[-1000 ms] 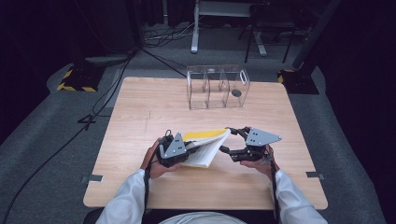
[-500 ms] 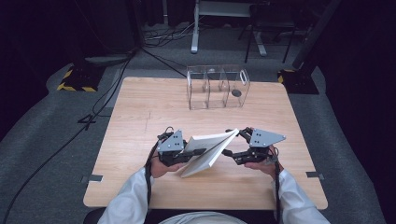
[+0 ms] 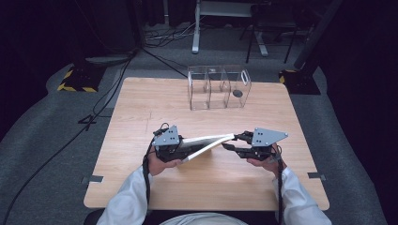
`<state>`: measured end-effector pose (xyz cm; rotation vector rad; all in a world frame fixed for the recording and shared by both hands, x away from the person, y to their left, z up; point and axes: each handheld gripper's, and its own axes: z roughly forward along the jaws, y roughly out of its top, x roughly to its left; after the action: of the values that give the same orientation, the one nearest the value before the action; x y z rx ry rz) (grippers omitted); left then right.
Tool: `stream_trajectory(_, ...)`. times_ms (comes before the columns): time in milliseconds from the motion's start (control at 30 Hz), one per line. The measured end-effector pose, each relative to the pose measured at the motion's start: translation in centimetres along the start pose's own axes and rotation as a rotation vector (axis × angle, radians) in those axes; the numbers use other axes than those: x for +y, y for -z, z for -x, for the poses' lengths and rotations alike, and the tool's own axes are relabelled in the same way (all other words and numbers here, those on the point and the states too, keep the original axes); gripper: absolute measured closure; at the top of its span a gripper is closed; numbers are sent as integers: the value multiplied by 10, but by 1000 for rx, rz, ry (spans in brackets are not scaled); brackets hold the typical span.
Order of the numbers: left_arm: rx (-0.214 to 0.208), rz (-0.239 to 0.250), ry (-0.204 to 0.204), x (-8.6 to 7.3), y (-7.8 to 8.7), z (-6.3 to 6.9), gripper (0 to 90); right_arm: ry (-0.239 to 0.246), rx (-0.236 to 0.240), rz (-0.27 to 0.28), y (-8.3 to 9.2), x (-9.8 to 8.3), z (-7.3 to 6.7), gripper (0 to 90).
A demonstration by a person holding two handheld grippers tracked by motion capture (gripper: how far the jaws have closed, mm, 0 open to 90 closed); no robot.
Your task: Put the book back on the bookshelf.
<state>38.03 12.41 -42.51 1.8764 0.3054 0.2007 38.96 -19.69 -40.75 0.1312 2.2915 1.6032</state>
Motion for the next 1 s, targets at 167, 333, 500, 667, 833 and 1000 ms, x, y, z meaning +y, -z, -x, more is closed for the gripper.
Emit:
stream_trajectory(167,-41,1,-6,4,2,2,786,13,57,17,8,5,-2,725)
stream_trajectory(333,-56,-4,-4,7,-1,4,762,6,94,17,16,6,-6,749)
stream_trajectory(500,-34,5,19,8,-1,-3,655,-5,95,11,21,6,-11,763)
stream_trajectory(667,37,16,53,6,6,-11,514,-28,96,20,20,5,-8,765)
stream_trajectory(833,57,25,94,-1,21,-22,415,-37,87,17,19,5,-6,765)
stream_trajectory(1000,77,0,103,-11,37,-27,307,-56,78,22,18,4,-4,765)
